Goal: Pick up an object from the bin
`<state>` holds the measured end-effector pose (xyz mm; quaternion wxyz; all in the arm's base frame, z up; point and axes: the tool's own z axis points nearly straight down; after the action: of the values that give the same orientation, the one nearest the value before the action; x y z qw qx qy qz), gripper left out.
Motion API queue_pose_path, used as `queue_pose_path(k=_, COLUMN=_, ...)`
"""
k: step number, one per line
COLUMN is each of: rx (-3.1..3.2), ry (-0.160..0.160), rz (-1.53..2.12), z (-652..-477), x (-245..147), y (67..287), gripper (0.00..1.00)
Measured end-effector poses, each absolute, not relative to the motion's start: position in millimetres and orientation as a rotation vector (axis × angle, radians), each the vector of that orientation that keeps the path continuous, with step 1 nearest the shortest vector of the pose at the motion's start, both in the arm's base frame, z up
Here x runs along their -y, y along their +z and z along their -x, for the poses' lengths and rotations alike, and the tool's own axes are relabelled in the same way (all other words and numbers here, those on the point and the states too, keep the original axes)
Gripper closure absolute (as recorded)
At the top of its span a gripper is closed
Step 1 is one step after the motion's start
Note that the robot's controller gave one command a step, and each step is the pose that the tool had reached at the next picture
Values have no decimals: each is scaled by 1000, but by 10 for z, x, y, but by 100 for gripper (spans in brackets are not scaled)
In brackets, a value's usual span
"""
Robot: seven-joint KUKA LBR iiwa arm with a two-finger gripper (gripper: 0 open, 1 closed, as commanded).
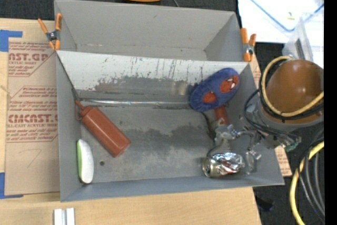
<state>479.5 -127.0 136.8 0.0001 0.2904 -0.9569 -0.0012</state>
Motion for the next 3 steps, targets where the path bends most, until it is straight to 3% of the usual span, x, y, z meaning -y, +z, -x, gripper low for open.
queue_pose_path(k=1, rx=2824, ry=-4, rz=-1399, z=-4842, x=1283, y=702, gripper=0)
queue_pose_path(k=2, rx=2912, ry=1, rz=-1201, z=-4830, x=1310, y=715, gripper=100)
queue_pose_path(k=3, rx=2912, ry=1, rz=-1201, z=-4830, x=1311, y=715, gripper=100)
